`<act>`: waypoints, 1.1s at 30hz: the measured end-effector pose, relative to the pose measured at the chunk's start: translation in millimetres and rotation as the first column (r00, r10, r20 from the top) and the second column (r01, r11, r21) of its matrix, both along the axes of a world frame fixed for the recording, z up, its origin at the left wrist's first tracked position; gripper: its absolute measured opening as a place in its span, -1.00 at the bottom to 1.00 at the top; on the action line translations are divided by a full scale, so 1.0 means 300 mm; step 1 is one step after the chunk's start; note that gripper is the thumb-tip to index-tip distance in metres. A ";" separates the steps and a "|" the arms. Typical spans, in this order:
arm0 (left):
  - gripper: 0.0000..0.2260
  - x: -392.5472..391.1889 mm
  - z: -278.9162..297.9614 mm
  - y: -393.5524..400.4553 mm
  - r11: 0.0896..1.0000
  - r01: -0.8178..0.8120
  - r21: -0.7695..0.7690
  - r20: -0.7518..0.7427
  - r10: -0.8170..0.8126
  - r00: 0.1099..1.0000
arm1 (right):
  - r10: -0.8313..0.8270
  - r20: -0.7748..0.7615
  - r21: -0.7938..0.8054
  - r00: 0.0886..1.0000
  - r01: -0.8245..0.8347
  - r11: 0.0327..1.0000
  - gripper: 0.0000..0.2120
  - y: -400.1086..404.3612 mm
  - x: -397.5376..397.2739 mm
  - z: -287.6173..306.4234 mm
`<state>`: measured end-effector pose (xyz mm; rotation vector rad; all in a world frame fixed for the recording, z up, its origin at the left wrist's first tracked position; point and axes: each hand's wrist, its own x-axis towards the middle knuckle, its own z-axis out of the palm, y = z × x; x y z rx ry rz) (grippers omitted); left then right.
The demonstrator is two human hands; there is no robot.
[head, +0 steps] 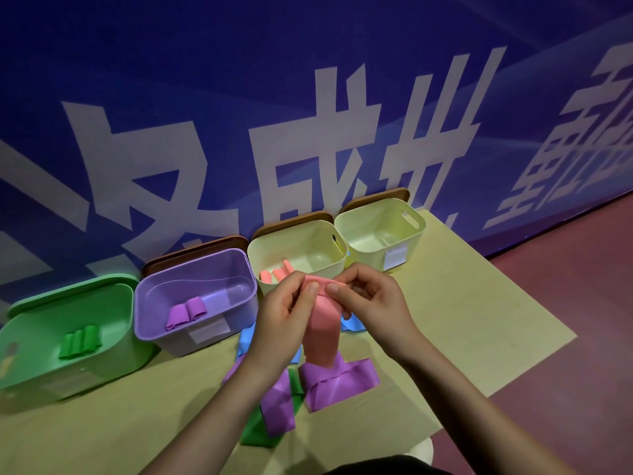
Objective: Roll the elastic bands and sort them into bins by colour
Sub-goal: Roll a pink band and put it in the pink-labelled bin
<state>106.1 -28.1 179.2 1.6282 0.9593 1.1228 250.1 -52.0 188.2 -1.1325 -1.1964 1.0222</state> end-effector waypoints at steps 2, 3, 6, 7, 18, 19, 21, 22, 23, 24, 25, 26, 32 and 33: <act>-0.83 0.012 0.005 -0.001 0.990 -0.021 -0.140 0.102 0.036 0.994 | -0.027 -0.012 -0.002 1.000 0.027 1.000 -0.86 0.013 -0.002 -0.002; -0.84 0.017 0.001 0.000 0.975 -0.023 -0.219 0.155 0.058 0.986 | -0.042 -0.011 -0.001 0.999 0.042 0.999 -0.86 0.018 -0.005 -0.004; -0.75 0.019 -0.024 0.003 0.901 0.009 -0.434 0.230 0.102 0.968 | -0.091 0.009 0.022 0.996 0.091 0.996 -0.85 0.032 -0.011 -0.016; -0.66 0.018 -0.036 0.005 0.880 -0.001 -0.475 0.225 0.123 0.967 | -0.117 0.053 0.053 0.992 0.114 0.992 -0.84 0.036 -0.011 -0.022; -0.77 -0.004 -0.062 0.062 0.861 -0.078 -0.503 0.199 0.203 0.959 | 0.016 0.482 0.278 0.876 -0.170 0.945 -0.76 0.104 0.019 -0.072; -0.77 -0.006 -0.060 0.068 0.874 -0.083 -0.479 0.191 0.196 0.962 | 0.049 0.425 0.217 0.904 -0.155 0.964 -0.74 0.107 0.012 -0.071; -0.78 -0.012 -0.058 0.076 0.889 -0.099 -0.446 0.168 0.192 0.967 | 0.041 0.309 0.114 0.950 -0.080 0.990 -0.74 0.114 -0.012 -0.065; -0.78 -0.015 -0.055 0.080 0.892 -0.116 -0.437 0.161 0.204 0.966 | 0.027 0.250 0.064 0.968 -0.044 0.997 -0.77 0.119 -0.025 -0.059; -0.78 -0.018 -0.056 0.082 0.895 -0.129 -0.426 0.152 0.212 0.965 | 0.024 0.184 0.012 0.983 -0.027 1.000 -0.81 0.124 -0.035 -0.054; -0.78 -0.021 -0.057 0.081 0.896 -0.140 -0.421 0.138 0.216 0.967 | 0.034 0.123 -0.036 0.992 -0.030 0.999 -0.83 0.130 -0.043 -0.052; -0.79 -0.023 -0.058 0.080 0.898 -0.150 -0.413 0.127 0.220 0.967 | 0.050 0.088 -0.065 0.995 -0.045 0.997 -0.83 0.134 -0.050 -0.050; -0.78 -0.023 -0.055 0.077 0.900 -0.164 -0.403 0.115 0.227 0.967 | 0.062 0.079 -0.078 0.995 -0.056 0.995 -0.83 0.137 -0.055 -0.052; -0.78 -0.031 -0.053 0.066 0.979 -0.154 -0.135 -0.092 0.142 0.986 | 0.022 0.203 -0.031 0.979 -0.016 0.999 -0.93 0.124 -0.057 -0.058; -0.72 -0.030 -0.056 0.061 0.985 -0.158 -0.075 -0.102 0.150 0.983 | 0.023 0.221 -0.007 0.975 -0.022 1.000 -0.93 0.115 -0.055 -0.055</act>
